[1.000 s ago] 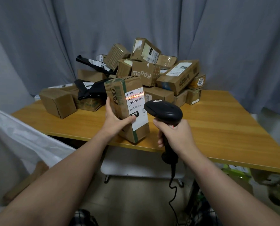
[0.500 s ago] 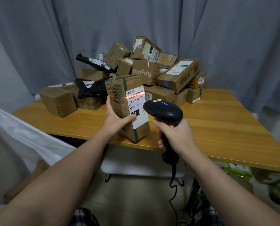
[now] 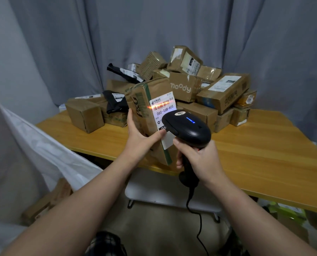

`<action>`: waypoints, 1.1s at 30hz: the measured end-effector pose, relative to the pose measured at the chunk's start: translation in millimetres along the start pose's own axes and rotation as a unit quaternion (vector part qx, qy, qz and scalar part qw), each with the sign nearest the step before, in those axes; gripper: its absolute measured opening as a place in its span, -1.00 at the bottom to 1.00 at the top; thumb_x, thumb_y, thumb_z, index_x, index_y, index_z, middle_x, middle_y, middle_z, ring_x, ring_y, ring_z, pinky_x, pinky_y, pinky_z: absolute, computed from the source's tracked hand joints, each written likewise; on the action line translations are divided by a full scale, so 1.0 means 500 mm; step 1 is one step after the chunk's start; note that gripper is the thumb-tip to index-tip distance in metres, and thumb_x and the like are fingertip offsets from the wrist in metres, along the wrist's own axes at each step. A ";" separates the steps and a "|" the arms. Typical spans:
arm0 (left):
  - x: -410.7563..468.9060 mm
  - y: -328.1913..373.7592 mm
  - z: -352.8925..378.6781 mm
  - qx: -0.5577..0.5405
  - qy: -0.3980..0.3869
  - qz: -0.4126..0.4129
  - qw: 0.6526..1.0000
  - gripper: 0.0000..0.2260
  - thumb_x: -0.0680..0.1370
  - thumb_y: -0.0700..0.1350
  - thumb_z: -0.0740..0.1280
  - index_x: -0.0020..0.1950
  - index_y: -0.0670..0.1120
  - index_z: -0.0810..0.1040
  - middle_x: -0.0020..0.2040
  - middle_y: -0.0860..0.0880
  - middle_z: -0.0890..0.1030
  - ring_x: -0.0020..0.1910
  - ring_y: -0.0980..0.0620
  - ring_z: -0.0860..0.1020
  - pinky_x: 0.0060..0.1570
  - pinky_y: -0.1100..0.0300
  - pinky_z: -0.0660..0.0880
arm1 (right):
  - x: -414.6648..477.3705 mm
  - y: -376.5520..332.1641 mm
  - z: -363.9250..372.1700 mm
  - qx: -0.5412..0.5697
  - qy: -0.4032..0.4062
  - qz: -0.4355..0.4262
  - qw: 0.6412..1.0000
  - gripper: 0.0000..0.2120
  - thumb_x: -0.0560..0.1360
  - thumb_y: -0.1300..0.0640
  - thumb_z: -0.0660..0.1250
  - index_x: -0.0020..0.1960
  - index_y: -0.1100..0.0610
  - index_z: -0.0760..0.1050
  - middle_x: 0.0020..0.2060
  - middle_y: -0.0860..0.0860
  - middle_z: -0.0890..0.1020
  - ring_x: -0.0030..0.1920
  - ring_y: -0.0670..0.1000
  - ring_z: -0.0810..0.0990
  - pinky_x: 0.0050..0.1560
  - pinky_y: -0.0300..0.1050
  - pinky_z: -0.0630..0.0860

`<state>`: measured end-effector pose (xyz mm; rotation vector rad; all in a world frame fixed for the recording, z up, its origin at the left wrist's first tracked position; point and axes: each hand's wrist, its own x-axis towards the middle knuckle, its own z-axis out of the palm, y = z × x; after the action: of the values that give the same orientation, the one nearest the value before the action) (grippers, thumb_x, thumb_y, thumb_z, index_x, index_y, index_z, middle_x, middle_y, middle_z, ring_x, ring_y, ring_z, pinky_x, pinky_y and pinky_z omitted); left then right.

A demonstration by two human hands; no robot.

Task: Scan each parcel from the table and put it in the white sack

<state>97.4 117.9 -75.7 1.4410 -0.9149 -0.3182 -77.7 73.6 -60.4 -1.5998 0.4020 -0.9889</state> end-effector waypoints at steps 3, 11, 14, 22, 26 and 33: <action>-0.012 0.003 -0.069 -0.008 0.026 -0.020 0.999 0.15 0.20 0.20 0.57 0.54 0.17 -0.16 0.54 -0.01 0.15 0.49 0.06 0.19 0.45 -0.04 0.22 | 0.024 0.011 0.063 0.015 -0.036 0.000 0.999 -0.85 0.47 0.25 0.42 -0.25 0.10 0.56 -0.51 0.05 0.54 -0.50 0.06 0.52 -0.44 -0.09 0.53; -0.086 -0.103 -0.335 -0.018 0.212 -0.054 0.976 0.00 0.37 -0.15 0.54 0.52 0.23 -0.10 0.38 0.07 0.36 0.32 0.13 0.42 0.26 0.08 0.43 | 0.079 0.115 0.288 -0.023 -0.180 0.109 0.977 -0.88 0.47 0.24 0.43 -0.22 0.13 0.55 -0.48 0.00 0.54 -0.44 -0.05 0.53 -0.38 -0.19 0.49; -0.123 -0.174 -0.467 0.105 0.328 -0.113 0.932 0.08 0.26 0.03 0.61 0.52 0.22 -0.09 0.48 -0.02 0.23 0.42 0.04 0.31 0.40 -0.03 0.29 | 0.092 0.194 0.377 -0.130 -0.252 0.140 0.949 -0.87 0.44 0.21 0.45 -0.24 0.10 0.53 -0.42 -0.06 0.55 -0.38 -0.20 0.51 -0.30 -0.25 0.41; -0.238 -0.327 -0.612 0.501 0.004 -0.545 0.672 0.10 0.27 0.35 0.42 0.56 0.03 -0.19 0.42 -0.24 0.17 0.39 -0.27 0.22 0.32 -0.10 0.31 | 0.061 0.344 0.556 -0.336 -0.322 0.098 0.880 -0.87 0.38 0.24 0.38 -0.10 0.12 0.47 -0.01 0.05 0.53 0.00 0.06 0.54 -0.04 0.00 0.53; -0.258 -0.338 -0.646 0.392 -0.051 -0.644 0.655 -0.06 0.26 0.24 0.48 0.48 -0.12 0.17 0.35 -0.14 0.39 0.26 -0.13 0.45 0.17 0.10 0.44 | 0.026 0.379 0.564 -0.435 -0.283 0.027 0.855 -0.82 0.36 0.28 0.34 -0.11 0.07 0.44 0.08 0.01 0.35 0.09 0.07 0.35 0.05 -0.04 0.45; -0.304 -0.358 -0.648 0.405 0.032 -0.655 0.638 0.03 0.26 0.34 0.38 0.56 0.00 -0.06 0.46 -0.18 0.22 0.40 -0.21 0.28 0.31 0.03 0.32 | -0.014 0.432 0.529 -0.369 -0.296 0.168 0.865 -0.66 0.45 0.34 0.35 -0.29 -0.02 0.30 -0.22 0.09 0.53 -0.12 0.16 0.52 -0.11 -0.21 0.40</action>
<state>285.0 423.0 -253.8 2.7965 0.3668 -0.9852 175.8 184.8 -259.9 -2.3079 0.6419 -0.0084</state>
